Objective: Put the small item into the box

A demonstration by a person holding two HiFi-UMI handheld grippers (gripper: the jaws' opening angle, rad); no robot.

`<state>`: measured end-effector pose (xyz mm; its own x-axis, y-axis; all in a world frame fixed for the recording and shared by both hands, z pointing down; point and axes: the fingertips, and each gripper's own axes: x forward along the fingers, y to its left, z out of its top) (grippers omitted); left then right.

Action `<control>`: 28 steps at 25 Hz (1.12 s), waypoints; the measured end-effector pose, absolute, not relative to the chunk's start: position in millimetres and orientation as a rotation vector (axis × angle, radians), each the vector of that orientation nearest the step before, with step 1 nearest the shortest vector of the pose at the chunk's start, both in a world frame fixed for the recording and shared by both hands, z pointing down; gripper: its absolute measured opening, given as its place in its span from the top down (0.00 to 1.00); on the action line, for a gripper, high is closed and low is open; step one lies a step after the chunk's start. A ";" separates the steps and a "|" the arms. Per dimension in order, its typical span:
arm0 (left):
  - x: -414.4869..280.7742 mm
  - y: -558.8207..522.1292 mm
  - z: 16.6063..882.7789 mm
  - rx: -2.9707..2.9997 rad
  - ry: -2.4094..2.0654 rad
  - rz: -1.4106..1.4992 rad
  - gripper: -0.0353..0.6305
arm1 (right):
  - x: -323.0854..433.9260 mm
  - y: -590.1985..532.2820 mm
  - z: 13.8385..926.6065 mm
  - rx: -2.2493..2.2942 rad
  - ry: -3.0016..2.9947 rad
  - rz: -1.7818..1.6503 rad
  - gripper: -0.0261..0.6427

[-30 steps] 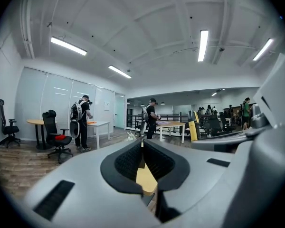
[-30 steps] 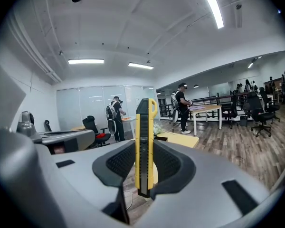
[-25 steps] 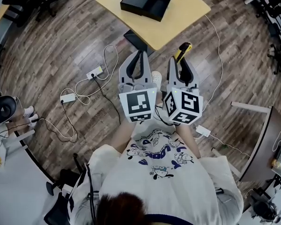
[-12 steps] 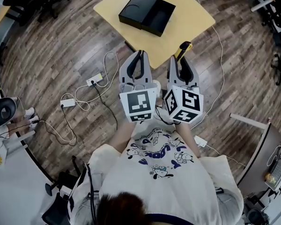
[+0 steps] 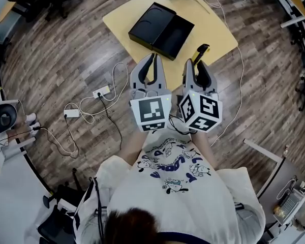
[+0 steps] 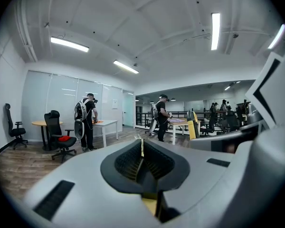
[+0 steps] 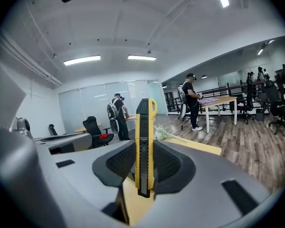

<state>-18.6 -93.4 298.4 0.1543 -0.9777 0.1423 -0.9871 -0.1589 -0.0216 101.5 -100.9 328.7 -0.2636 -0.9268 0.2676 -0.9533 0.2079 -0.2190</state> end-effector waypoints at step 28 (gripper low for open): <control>-28.6 -207.9 348.4 2.247 -1.905 0.306 0.91 | 83.1 -221.6 383.7 1.770 -2.291 0.740 0.77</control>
